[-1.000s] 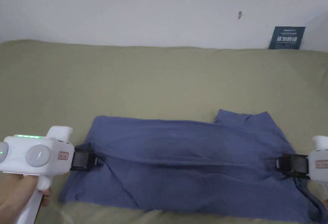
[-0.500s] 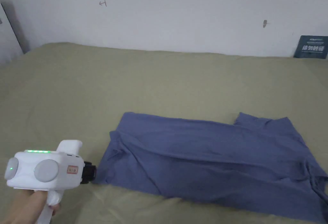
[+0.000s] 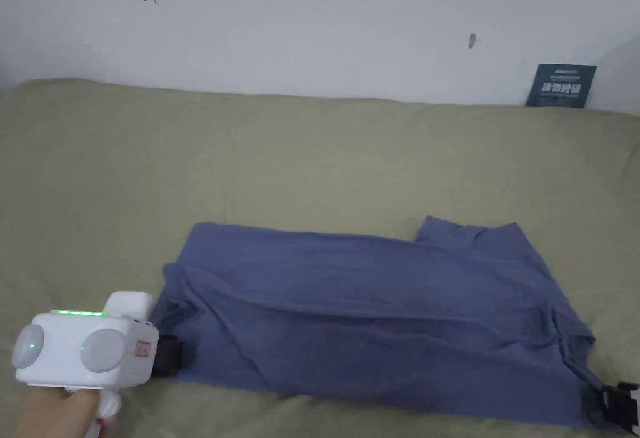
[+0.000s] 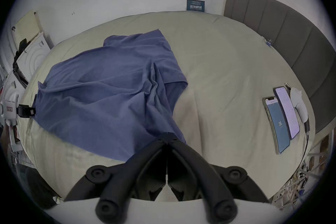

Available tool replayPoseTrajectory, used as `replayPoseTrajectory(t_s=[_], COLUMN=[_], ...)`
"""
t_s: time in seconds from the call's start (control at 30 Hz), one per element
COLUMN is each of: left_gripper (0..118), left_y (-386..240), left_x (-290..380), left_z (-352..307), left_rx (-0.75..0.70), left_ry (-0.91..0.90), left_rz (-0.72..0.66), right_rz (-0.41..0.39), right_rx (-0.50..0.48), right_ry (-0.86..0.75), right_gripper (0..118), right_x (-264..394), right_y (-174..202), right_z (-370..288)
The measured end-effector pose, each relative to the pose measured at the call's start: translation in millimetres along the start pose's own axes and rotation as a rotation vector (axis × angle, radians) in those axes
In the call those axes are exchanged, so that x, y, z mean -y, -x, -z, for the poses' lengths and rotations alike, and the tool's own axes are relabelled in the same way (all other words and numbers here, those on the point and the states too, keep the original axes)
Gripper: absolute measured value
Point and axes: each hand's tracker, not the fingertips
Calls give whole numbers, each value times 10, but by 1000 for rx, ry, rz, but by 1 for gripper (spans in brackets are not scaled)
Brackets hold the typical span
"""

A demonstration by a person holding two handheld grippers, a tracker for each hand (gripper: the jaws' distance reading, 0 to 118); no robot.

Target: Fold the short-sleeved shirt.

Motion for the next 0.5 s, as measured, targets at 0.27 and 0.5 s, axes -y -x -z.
replayPoseTrajectory(t_s=[0.27, 0.5], left_gripper=[9, 9], left_y=[-26, -20], left_x=[11, 54], left_z=[-125, -180], left_rx=[26, 39], left_ry=[-20, -26], left_rz=[19, -12], right_rz=[36, 20], right_rx=[-11, -1], right_ry=[26, 77], right_gripper=[112, 38], right_x=[-12, 13], right_y=[-51, 35], right_z=[242, 392])
